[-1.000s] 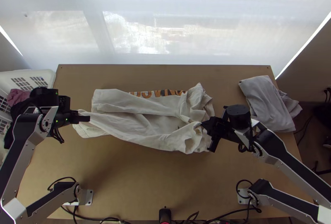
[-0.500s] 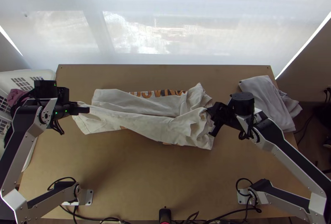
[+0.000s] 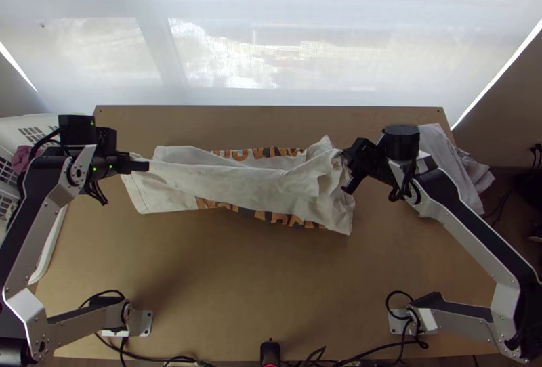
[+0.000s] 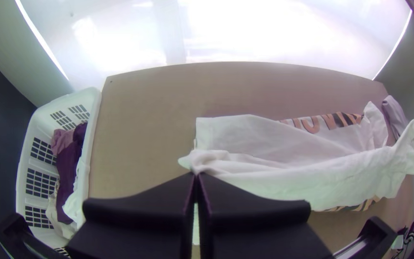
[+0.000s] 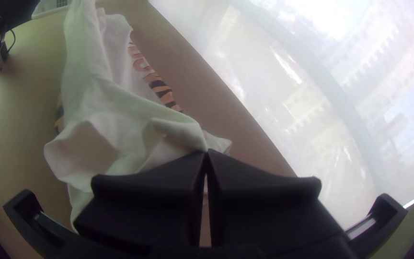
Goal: Fold the t-shirt
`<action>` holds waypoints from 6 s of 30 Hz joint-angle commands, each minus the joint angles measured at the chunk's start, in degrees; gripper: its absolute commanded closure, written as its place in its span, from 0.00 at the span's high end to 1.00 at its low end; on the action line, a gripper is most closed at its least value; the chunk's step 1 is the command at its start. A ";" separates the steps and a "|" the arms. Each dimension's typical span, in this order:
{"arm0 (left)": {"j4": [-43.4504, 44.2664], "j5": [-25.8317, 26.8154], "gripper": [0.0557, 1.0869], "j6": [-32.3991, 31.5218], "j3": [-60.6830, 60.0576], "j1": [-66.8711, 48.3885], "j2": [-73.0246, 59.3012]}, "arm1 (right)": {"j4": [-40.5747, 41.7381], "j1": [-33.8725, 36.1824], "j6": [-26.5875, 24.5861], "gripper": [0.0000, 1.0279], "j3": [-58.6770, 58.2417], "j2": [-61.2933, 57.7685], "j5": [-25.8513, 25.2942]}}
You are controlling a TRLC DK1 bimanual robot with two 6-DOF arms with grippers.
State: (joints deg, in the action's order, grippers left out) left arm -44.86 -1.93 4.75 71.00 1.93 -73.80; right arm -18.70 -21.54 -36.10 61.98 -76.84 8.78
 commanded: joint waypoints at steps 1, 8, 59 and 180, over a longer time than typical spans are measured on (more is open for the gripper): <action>1.27 0.26 0.04 0.26 3.97 -0.26 -4.25 | 0.68 2.38 -0.64 0.03 7.02 -6.66 -0.07; 4.52 0.26 0.04 0.08 4.67 -0.97 -8.20 | 1.91 4.14 -1.87 0.03 11.24 -13.34 0.01; 14.28 0.26 0.04 1.31 17.50 -2.11 -37.82 | 3.85 7.30 -3.01 0.03 25.74 -39.88 -2.36; -11.74 9.67 0.03 -8.36 34.99 -10.72 -31.14 | -0.37 -15.90 4.63 0.95 13.17 -32.23 -1.30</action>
State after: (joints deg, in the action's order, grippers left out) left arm -52.34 6.96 -3.03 98.45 -5.10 -105.67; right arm -19.09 -37.06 -31.53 75.29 -108.81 7.53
